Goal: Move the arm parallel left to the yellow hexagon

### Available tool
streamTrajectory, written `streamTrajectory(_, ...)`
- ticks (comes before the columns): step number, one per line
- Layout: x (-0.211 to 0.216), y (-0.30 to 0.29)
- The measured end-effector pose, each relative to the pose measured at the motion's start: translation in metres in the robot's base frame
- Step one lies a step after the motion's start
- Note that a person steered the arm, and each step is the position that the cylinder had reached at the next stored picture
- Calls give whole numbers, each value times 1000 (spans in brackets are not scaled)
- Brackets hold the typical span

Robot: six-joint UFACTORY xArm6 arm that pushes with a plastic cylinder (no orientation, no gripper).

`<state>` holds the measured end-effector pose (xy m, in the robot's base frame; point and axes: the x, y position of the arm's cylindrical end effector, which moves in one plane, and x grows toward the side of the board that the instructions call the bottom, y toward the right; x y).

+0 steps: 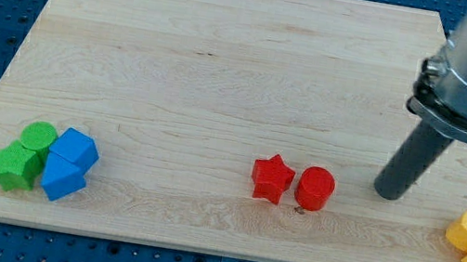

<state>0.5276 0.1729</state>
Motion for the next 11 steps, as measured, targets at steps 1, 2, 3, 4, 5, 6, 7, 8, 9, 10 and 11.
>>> streamTrajectory(1, 2, -3)
streamTrajectory(2, 29, -3)
streamTrajectory(3, 50, -3)
streamTrajectory(4, 55, -3)
streamTrajectory(5, 55, -3)
streamTrajectory(6, 60, -16)
streamTrajectory(7, 60, -38)
streamTrajectory(8, 70, -47)
streamTrajectory(9, 91, -64)
streamTrajectory(10, 81, -86)
streamTrajectory(11, 55, -96)
